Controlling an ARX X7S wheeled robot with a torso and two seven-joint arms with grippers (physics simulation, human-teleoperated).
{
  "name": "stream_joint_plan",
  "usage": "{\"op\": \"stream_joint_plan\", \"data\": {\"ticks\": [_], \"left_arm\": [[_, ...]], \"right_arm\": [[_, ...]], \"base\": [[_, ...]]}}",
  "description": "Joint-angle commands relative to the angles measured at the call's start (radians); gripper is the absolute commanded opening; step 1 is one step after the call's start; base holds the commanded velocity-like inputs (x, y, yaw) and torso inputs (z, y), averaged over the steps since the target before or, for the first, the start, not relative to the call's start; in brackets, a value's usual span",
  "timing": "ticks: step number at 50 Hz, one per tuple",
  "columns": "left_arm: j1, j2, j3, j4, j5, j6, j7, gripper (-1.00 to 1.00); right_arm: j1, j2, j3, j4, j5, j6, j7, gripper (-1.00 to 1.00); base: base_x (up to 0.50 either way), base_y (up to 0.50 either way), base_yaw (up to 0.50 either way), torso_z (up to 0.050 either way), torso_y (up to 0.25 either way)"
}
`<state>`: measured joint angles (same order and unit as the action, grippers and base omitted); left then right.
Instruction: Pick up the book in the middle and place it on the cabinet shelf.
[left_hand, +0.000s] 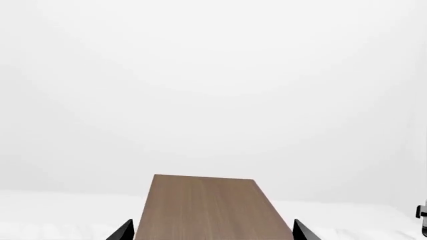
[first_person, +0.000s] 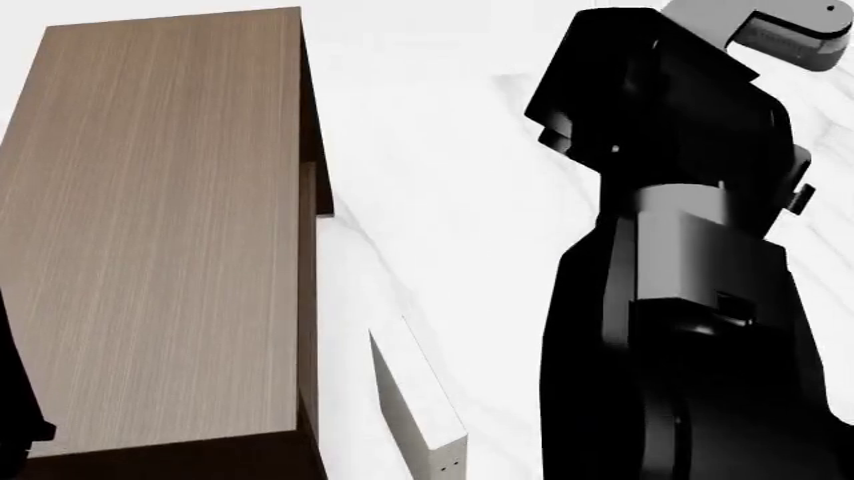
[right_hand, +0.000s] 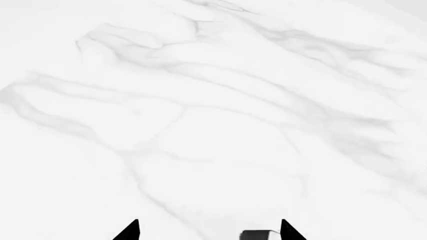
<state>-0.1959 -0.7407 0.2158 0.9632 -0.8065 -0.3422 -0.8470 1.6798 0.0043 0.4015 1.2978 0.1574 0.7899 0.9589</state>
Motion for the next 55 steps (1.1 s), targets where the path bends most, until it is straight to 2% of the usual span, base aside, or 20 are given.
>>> {"op": "stream_joint_plan", "data": {"ticks": [1,7,16,40,55], "left_arm": [[-0.004,-0.006,-0.003,0.001,-0.011,0.003,-0.006,1.00],[-0.005,-0.005,0.002,-0.001,-0.009,0.006,-0.005,1.00],[-0.006,-0.010,0.000,-0.004,-0.013,0.011,-0.006,1.00],[-0.001,-0.011,0.011,-0.012,-0.003,0.020,-0.005,1.00],[-0.008,-0.019,0.013,0.002,-0.012,0.015,-0.020,1.00]], "right_arm": [[-0.017,-0.002,0.089,0.011,0.014,0.025,0.055,1.00],[-0.029,-0.004,0.064,0.011,0.044,0.011,0.044,1.00],[-0.026,0.003,0.174,0.011,-0.054,0.027,0.065,1.00],[-0.048,0.070,0.285,0.011,-0.135,-0.020,0.177,1.00],[-0.101,0.067,0.312,0.011,-0.137,-0.023,0.110,1.00]], "base": [[0.00,0.00,0.00,0.000,0.000],[0.00,0.00,0.00,0.000,0.000],[0.00,0.00,0.00,0.000,0.000],[0.00,0.00,0.00,0.000,0.000],[0.00,0.00,0.00,0.000,0.000]]}}
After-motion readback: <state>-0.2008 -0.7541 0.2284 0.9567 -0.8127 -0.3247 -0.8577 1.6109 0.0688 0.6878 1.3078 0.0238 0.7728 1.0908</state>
